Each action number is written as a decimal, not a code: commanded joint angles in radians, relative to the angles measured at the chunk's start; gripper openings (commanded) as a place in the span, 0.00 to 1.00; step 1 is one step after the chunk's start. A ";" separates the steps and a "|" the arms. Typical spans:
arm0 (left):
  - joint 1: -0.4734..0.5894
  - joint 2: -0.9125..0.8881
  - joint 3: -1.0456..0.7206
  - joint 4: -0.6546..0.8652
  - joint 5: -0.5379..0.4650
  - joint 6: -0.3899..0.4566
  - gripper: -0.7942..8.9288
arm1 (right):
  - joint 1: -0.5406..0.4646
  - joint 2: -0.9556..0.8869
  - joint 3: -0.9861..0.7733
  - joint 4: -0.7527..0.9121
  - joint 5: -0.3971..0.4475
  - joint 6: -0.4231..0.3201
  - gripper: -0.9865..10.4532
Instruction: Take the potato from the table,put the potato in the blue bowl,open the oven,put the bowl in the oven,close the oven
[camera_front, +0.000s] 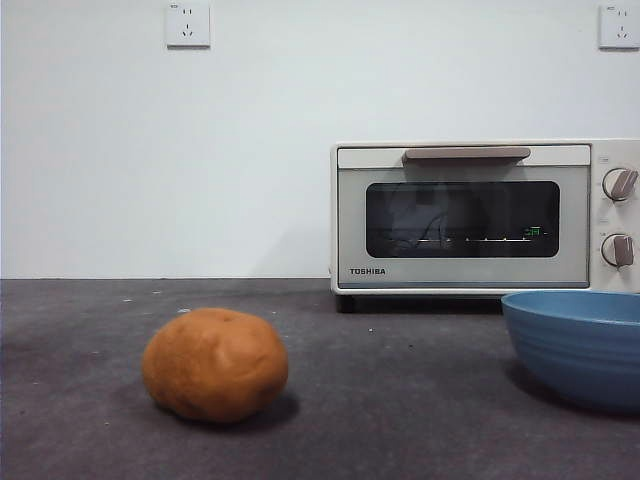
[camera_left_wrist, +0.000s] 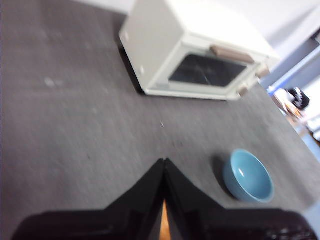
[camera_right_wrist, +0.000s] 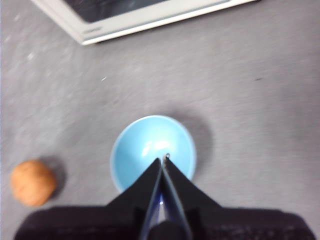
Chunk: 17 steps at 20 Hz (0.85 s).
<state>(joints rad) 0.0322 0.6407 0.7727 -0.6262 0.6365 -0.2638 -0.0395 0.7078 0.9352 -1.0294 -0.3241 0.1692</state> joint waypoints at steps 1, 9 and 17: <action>0.003 0.061 0.016 -0.049 0.054 0.022 0.08 | 0.001 0.079 0.043 0.000 -0.097 -0.053 0.09; -0.028 0.181 0.024 -0.196 0.078 0.160 0.08 | 0.250 0.348 0.205 0.037 -0.013 -0.052 0.08; -0.080 0.177 0.024 -0.257 0.078 0.164 0.08 | 0.597 0.644 0.284 0.096 0.079 -0.014 0.09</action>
<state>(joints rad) -0.0452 0.8204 0.7914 -0.8833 0.7105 -0.1181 0.5549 1.3506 1.2171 -0.9340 -0.2447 0.1417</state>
